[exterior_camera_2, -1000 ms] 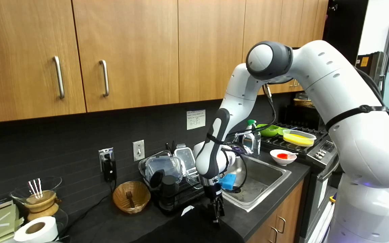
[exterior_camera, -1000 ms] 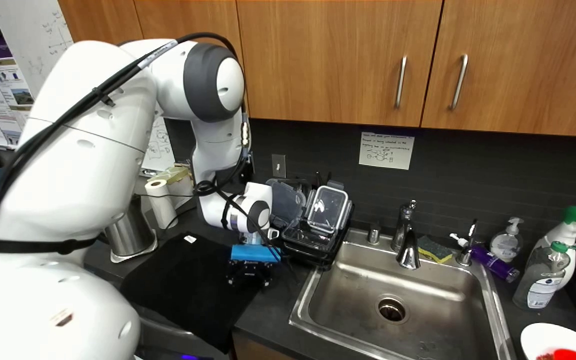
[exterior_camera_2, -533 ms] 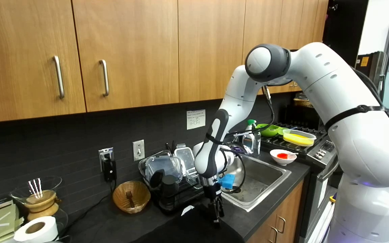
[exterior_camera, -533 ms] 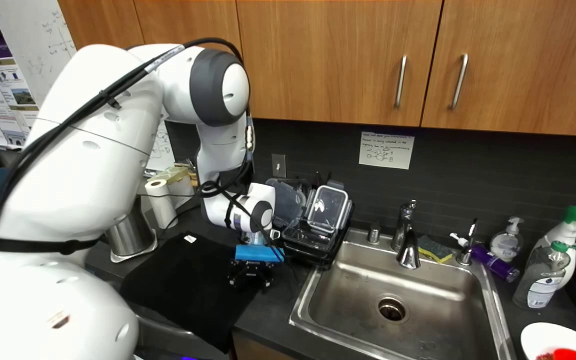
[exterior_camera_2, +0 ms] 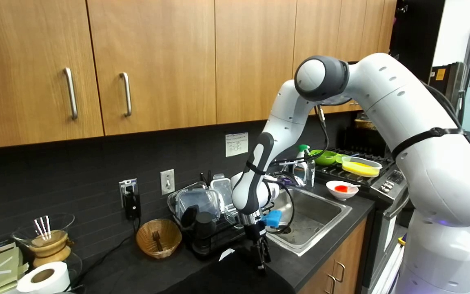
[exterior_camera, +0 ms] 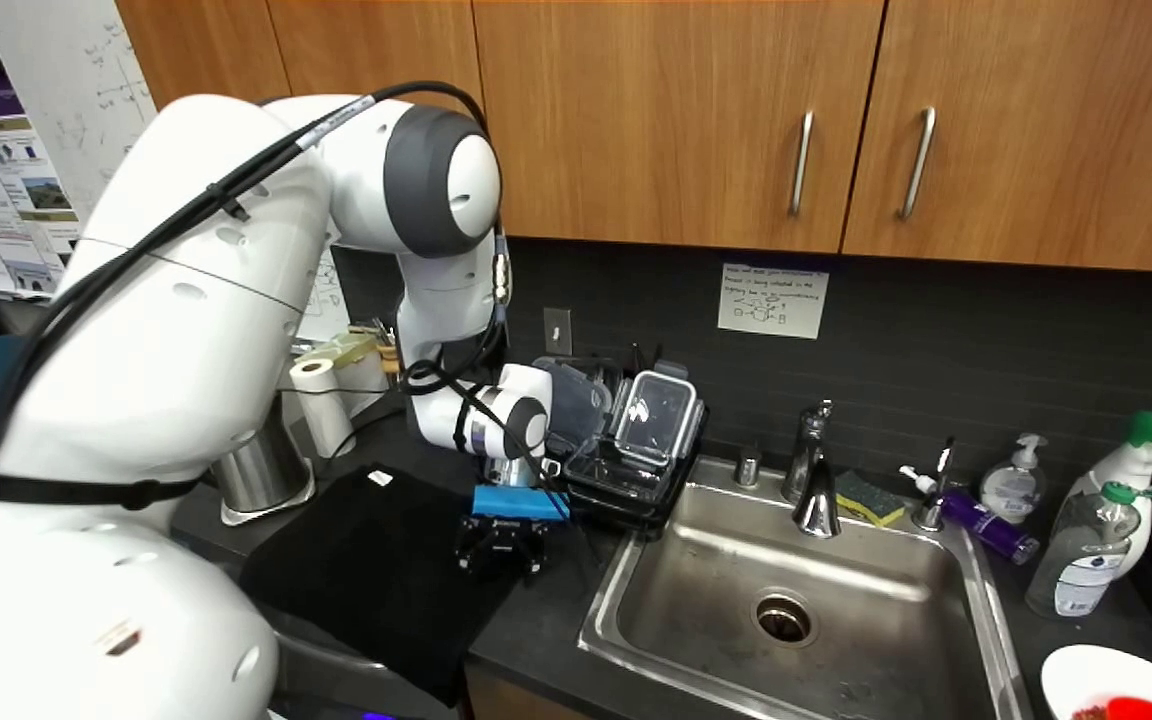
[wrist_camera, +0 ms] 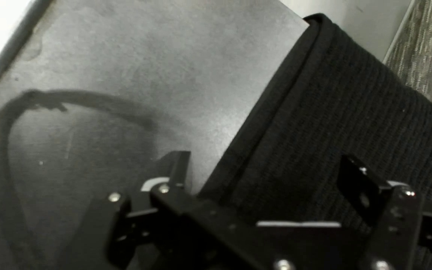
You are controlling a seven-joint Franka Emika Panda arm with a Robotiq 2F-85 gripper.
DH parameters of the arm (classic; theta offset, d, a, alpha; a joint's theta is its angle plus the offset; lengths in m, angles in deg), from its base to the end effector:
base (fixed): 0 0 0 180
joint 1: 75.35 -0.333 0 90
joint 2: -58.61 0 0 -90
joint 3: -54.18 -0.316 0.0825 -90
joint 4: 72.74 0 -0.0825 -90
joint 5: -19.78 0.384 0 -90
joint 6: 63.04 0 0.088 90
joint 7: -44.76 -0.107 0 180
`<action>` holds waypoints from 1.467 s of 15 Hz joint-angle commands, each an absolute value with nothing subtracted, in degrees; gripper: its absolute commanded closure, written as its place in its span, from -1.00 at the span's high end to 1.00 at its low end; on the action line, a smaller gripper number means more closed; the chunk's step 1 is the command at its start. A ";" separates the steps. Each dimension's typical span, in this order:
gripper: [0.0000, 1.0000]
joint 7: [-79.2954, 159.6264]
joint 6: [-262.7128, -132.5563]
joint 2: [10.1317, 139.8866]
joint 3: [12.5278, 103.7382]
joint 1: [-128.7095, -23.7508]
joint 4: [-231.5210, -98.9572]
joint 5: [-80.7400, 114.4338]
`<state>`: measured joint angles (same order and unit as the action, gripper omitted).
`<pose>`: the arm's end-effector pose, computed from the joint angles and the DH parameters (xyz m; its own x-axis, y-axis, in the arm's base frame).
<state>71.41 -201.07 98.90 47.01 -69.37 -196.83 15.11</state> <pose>0.4828 0.0189 0.0409 0.7698 0.5255 -0.3624 0.4643 -0.8505 -0.2471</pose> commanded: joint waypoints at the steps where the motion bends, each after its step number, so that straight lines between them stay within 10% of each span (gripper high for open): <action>1: 1.00 71.53 -198.43 100.71 47.47 -70.37 -194.43 13.58; 10: 1.00 71.38 -196.85 101.01 47.68 -70.72 -193.56 13.12; 12: 0.46 71.50 -196.53 101.18 47.69 -70.75 -193.25 13.01; 14: 0.54 71.60 -196.04 101.24 47.83 -70.77 -192.74 12.58; 18: -0.08 71.67 -195.37 101.35 47.92 -70.75 -192.16 12.01; 20: 0.15 71.72 -195.16 101.35 47.97 -70.65 -191.99 11.92; 21: -0.32 71.81 -195.13 101.41 47.93 -70.56 -191.94 11.98; 22: -0.33 71.90 -195.07 101.40 47.91 -70.49 -191.91 12.00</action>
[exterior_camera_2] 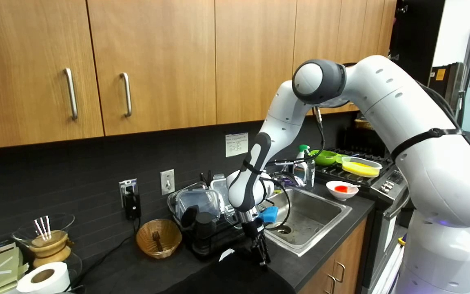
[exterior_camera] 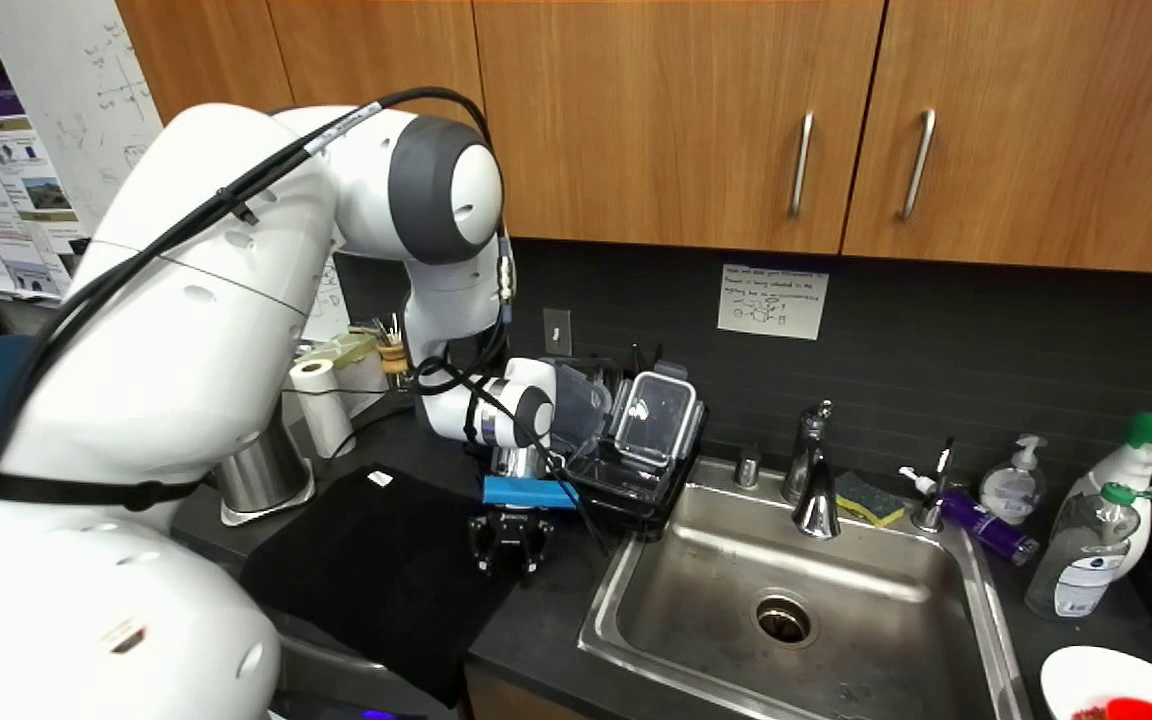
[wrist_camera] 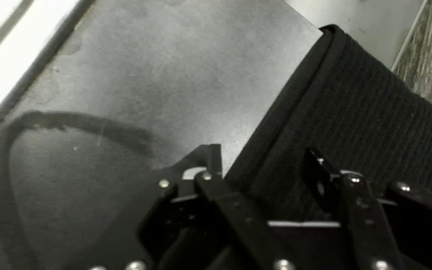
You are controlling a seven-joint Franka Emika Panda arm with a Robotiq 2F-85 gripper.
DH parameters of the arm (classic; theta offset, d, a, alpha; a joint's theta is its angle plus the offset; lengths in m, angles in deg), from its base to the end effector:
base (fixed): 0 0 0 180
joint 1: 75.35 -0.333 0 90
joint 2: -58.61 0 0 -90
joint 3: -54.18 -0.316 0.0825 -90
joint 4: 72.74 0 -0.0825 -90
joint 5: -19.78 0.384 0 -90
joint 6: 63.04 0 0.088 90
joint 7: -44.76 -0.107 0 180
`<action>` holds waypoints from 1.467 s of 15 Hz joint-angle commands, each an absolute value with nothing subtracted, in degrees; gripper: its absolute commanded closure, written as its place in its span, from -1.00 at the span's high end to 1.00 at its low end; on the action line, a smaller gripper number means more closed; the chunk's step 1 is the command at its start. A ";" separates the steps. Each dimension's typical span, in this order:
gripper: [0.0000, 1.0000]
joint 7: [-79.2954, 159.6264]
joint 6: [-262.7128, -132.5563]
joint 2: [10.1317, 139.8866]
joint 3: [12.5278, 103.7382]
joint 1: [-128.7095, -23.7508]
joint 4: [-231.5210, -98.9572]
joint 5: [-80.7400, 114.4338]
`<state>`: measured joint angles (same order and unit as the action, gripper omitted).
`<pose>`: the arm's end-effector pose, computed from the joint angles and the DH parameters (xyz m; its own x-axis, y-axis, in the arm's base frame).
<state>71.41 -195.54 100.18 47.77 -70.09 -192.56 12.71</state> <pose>0.4987 0.0152 0.0431 0.7316 0.5455 -0.4089 0.4887 -0.8379 -0.2432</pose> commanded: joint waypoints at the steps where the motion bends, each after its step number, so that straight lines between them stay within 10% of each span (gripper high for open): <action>1: -0.35 71.96 -195.08 101.36 47.93 -70.43 -191.93 11.98; 6: -1.00 72.26 -195.36 101.43 48.06 -70.08 -191.93 11.84; 22: -0.99 69.97 -197.58 96.86 48.81 -71.53 -196.04 10.19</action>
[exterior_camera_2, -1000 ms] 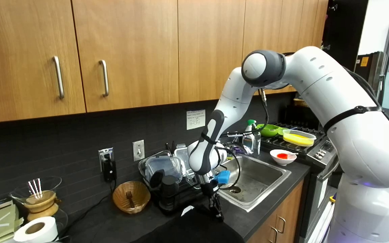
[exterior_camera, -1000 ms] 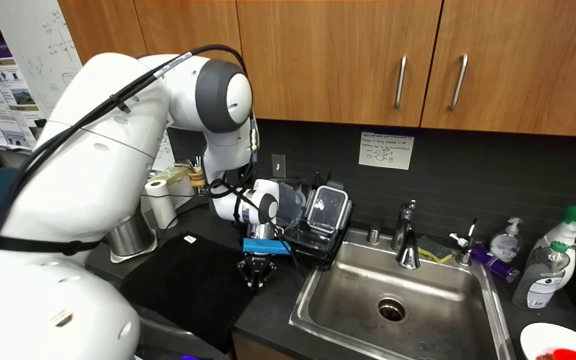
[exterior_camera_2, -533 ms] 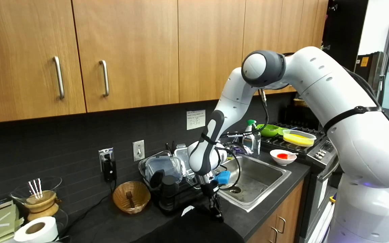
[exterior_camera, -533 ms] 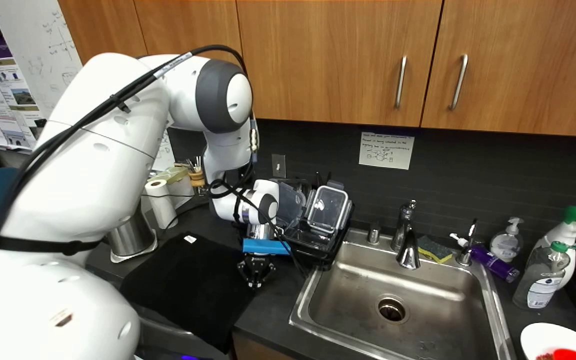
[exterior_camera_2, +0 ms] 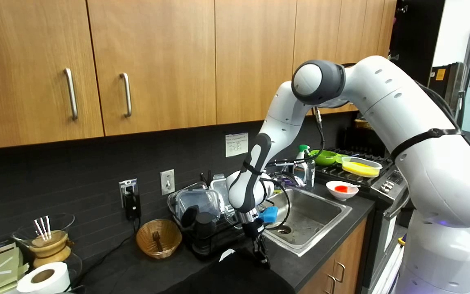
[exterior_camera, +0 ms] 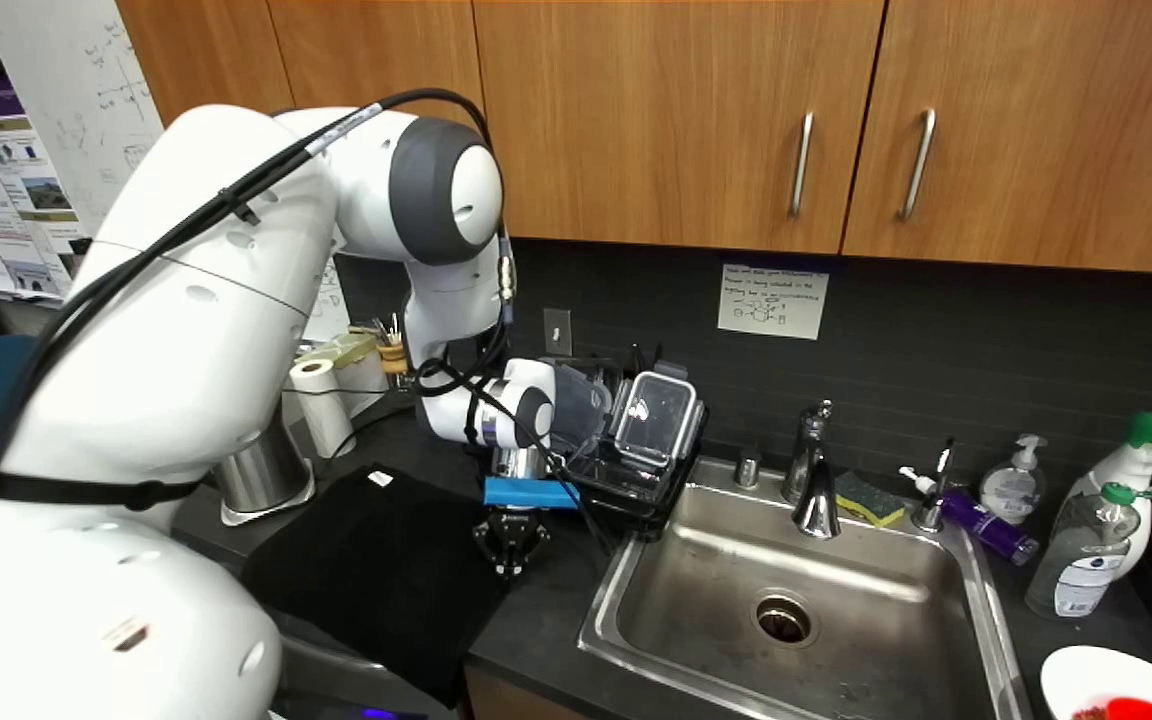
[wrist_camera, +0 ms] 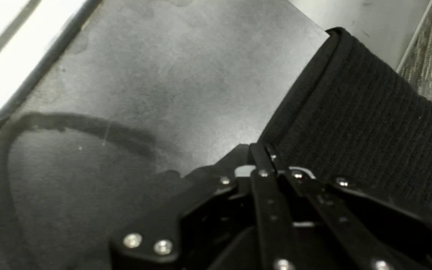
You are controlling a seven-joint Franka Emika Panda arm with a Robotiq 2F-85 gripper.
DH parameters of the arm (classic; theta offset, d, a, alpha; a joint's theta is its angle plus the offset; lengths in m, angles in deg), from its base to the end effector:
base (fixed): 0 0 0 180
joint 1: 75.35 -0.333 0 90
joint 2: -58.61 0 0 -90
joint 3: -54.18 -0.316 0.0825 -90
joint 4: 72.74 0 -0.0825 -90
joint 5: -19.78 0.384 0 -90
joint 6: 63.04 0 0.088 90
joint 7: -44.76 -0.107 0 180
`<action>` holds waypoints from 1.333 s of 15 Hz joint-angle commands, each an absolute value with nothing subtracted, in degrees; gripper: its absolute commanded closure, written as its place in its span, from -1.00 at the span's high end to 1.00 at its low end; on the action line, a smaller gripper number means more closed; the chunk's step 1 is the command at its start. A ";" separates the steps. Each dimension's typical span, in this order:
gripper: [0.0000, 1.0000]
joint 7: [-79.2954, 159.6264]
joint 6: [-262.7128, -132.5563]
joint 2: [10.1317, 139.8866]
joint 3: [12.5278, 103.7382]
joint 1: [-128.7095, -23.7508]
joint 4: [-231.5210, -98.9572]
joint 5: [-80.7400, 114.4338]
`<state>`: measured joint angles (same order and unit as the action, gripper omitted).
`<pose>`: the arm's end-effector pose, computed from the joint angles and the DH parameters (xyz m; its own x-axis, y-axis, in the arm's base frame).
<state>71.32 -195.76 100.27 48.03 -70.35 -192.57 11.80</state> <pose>0.4986 0.0147 0.0422 0.7248 0.5527 -0.4113 0.5016 -0.8326 -0.2349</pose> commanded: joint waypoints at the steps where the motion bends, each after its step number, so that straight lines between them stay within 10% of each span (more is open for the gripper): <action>1: -0.99 70.03 -197.79 96.42 48.64 -71.46 -196.47 10.26; 6: -0.99 70.31 -198.76 94.52 48.53 -71.37 -197.95 10.43; 7: -0.45 70.31 -198.38 94.23 48.62 -71.34 -198.08 10.46; 20: 1.00 75.80 -196.59 96.13 47.05 -68.96 -196.85 11.64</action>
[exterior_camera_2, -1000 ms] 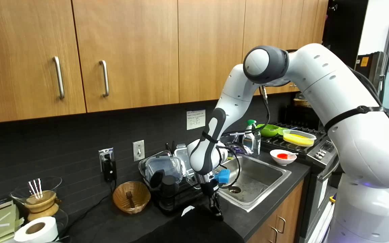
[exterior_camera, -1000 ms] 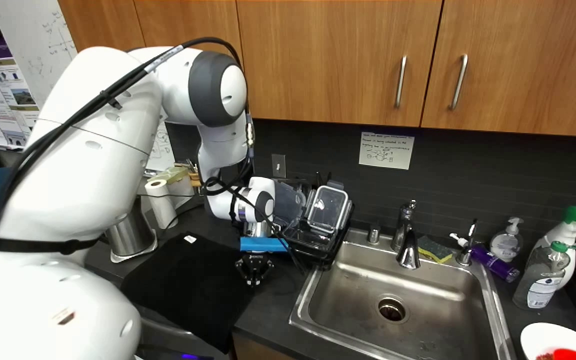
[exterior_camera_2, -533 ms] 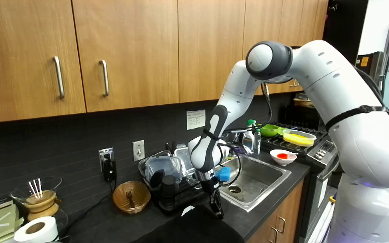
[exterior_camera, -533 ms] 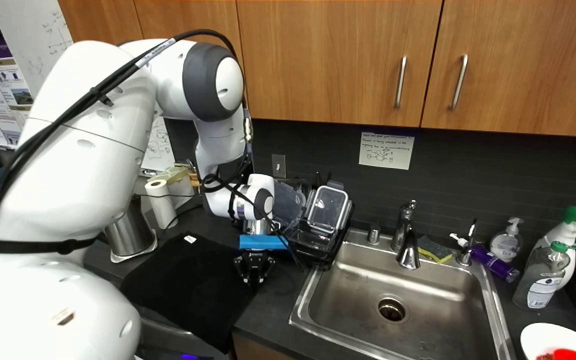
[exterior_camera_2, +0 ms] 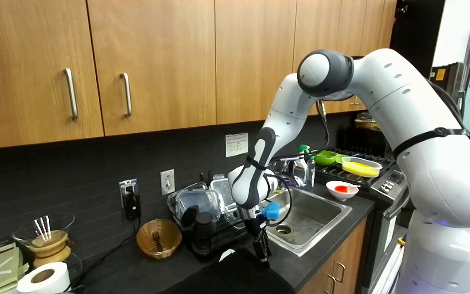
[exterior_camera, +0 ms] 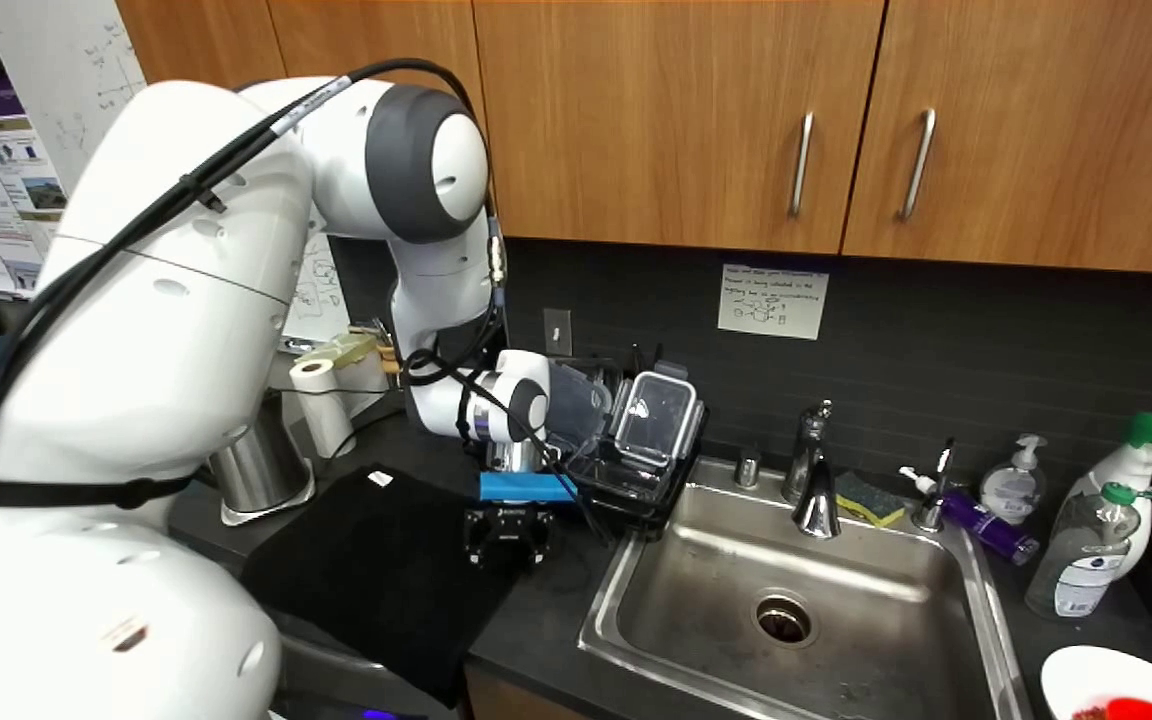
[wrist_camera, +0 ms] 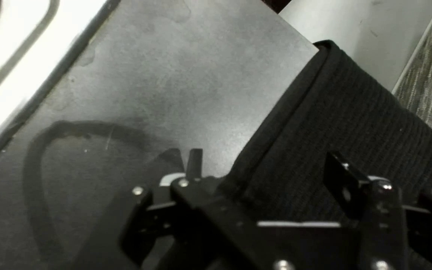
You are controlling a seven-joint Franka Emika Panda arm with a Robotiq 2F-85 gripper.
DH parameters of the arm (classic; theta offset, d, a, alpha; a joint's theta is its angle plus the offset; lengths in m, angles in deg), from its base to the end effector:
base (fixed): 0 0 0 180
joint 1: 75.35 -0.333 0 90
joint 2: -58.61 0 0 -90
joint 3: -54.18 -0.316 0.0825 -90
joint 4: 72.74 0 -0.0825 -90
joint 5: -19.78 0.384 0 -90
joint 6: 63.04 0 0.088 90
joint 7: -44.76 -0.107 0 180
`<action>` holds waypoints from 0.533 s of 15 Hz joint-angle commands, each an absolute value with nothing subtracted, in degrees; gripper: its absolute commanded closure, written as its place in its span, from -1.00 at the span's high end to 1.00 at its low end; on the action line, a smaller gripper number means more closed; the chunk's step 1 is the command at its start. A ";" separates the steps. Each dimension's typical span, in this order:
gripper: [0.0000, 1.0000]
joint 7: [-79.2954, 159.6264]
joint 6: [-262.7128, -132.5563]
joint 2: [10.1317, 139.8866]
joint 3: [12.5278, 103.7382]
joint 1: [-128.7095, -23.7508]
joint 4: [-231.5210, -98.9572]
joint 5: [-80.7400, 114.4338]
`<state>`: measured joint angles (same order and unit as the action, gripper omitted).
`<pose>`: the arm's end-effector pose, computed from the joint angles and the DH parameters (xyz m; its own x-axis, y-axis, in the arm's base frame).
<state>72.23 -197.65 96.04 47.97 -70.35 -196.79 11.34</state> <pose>0.4888 0.0152 0.0625 0.7227 0.5736 -0.3857 0.5312 -0.8179 -0.2209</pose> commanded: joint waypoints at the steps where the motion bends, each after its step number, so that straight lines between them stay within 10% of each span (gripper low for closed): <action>1: 1.00 76.68 -195.32 97.28 46.81 -68.47 -195.65 12.31; 8: 1.00 75.28 -195.80 99.24 47.67 -68.38 -194.69 11.84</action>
